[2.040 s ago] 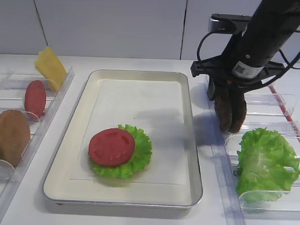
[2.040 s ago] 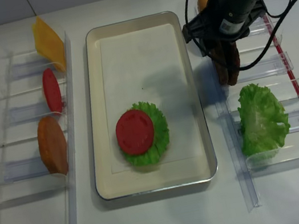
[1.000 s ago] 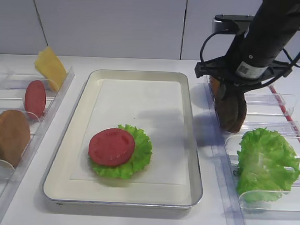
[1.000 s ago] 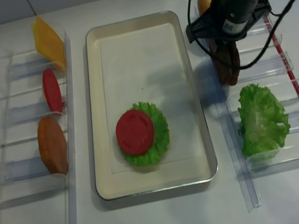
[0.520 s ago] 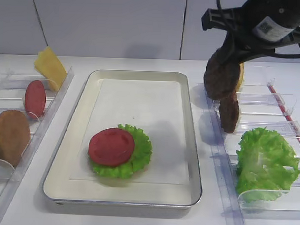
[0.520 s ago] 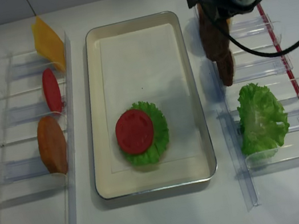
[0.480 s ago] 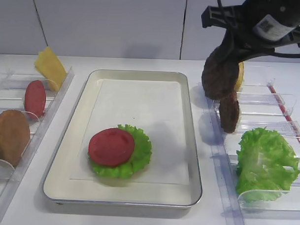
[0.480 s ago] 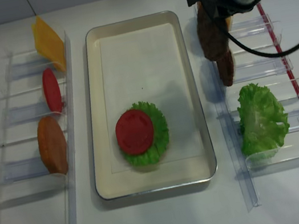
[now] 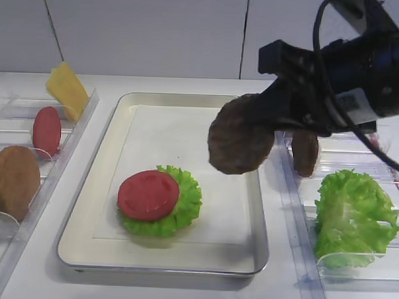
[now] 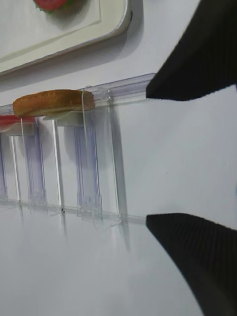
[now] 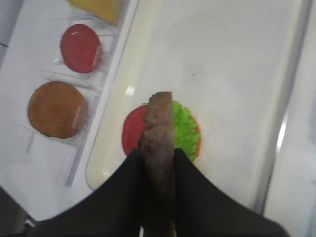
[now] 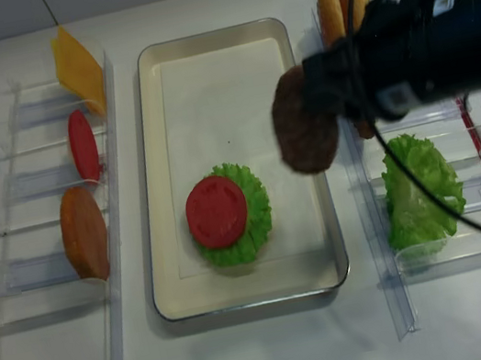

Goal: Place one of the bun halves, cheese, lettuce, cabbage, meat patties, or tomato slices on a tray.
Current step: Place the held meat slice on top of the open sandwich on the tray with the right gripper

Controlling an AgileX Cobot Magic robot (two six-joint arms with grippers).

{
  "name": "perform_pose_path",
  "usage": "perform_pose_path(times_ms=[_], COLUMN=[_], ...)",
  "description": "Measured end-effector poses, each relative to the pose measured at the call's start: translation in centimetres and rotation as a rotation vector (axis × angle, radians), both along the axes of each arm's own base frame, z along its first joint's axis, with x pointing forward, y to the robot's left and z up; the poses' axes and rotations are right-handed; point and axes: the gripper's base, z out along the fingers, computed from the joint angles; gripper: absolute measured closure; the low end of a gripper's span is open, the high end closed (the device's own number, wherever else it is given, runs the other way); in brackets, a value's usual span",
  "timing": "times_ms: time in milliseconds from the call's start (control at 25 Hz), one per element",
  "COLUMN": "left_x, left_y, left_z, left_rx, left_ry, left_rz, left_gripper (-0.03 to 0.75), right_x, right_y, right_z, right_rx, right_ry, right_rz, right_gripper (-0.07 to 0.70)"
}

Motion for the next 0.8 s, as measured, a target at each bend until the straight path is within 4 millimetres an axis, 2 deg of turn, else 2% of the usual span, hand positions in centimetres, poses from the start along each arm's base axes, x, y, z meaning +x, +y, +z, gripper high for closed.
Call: perform_pose_path(times_ms=[120,280,480,720,800], left_x=[0.0,0.0,0.0,0.0,0.0], left_y=[0.0,0.0,0.0,0.0,0.0], left_z=[0.0,0.0,0.0,0.0,0.0], left_rx=[0.000,0.000,0.000,0.000,0.000], left_ry=[0.000,0.000,0.000,0.000,0.000], left_rz=[0.000,0.000,0.000,0.000,0.000], left_gripper=[0.257,0.257,0.257,0.257,0.257], right_x=[-0.4,0.4,2.0,3.4,4.0], right_y=[0.6,1.4,2.9,4.2,4.7], right_z=[-1.2,-2.6,-5.5,-9.7,-10.5], right_rx=[0.127,0.257,0.345,0.372,0.392], right_ry=[0.001,0.020,0.080,0.201,0.219], right_rz=[0.020,0.015,0.091,0.171,0.211], right_gripper=[0.479,0.479,0.479,0.479,0.479])
